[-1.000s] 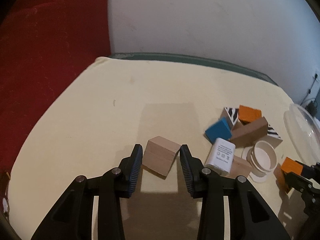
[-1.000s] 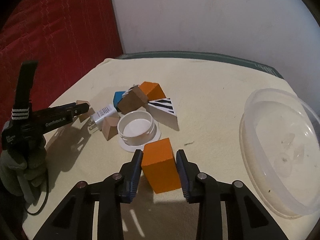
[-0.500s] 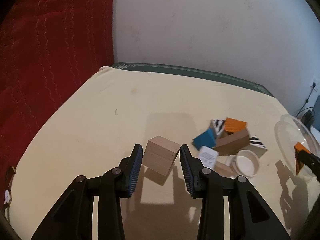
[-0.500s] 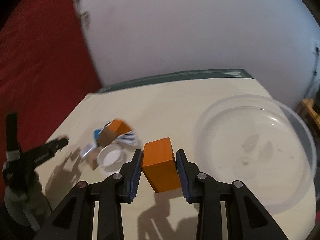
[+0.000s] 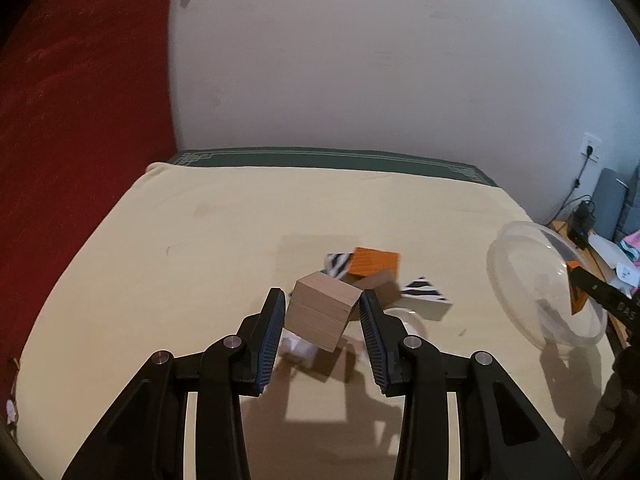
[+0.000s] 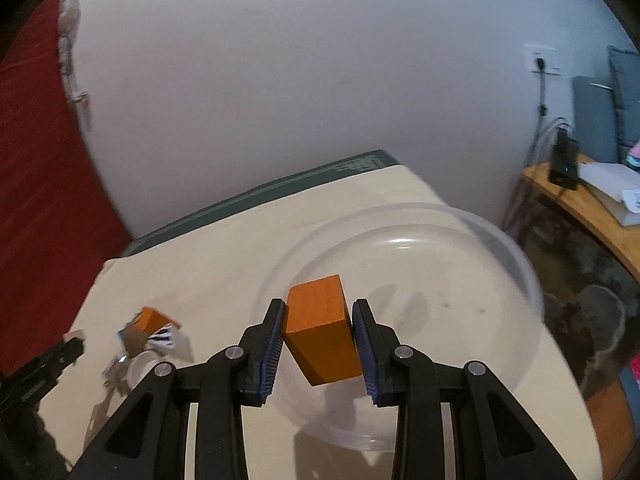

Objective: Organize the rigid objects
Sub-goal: 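Carry the orange block and wooden cube into the clear bowl and release both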

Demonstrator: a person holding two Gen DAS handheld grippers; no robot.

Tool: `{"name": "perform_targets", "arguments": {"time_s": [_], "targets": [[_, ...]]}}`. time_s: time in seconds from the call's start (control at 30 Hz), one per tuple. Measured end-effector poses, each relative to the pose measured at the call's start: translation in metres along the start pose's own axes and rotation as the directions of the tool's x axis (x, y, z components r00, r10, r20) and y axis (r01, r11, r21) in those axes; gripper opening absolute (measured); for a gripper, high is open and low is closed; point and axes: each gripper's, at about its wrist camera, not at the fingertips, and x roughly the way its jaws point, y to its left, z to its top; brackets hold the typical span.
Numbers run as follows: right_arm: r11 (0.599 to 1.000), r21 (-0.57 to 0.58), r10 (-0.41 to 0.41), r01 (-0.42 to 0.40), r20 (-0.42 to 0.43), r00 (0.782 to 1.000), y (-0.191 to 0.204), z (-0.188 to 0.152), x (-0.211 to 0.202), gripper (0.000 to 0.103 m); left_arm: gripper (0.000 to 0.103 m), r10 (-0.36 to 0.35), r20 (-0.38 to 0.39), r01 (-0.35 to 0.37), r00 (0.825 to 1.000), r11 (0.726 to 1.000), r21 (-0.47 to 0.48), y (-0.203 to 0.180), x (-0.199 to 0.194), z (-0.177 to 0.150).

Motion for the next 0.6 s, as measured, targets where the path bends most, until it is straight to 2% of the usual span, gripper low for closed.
{"name": "perform_targets", "arguments": {"time_s": [0.2, 0.3, 0.33, 0.43, 0.6], "targets": [[0.992, 0.038, -0.119, 0.118, 0.015, 0.993, -0.018, -0.002, 0.000, 0.036, 0.040, -0.055, 0.007, 0.054, 0.998, 0.998, 0.023, -0.023, -0.003, 0.006], [0.978, 0.081, -0.195, 0.192, 0.025, 0.981, -0.028, 0.000, 0.000, 0.037, 0.040, -0.080, 0.010, 0.080, 0.997, 0.996, 0.037, -0.035, -0.003, 0.009], [0.976, 0.087, -0.205, 0.202, 0.024, 0.978, -0.029, 0.001, 0.000, 0.039, 0.040, -0.087, 0.011, 0.087, 0.996, 0.995, 0.042, -0.039, -0.003, 0.010], [0.970, 0.111, -0.222, 0.217, 0.038, 0.974, -0.031, 0.003, -0.003, 0.062, 0.040, -0.115, 0.015, 0.114, 0.993, 0.992, 0.060, -0.054, -0.005, 0.013], [0.968, 0.124, -0.226, 0.218, 0.059, 0.972, -0.030, 0.004, -0.007, 0.065, 0.040, -0.148, 0.013, 0.146, 0.989, 0.985, 0.090, -0.079, -0.004, 0.019]]}}
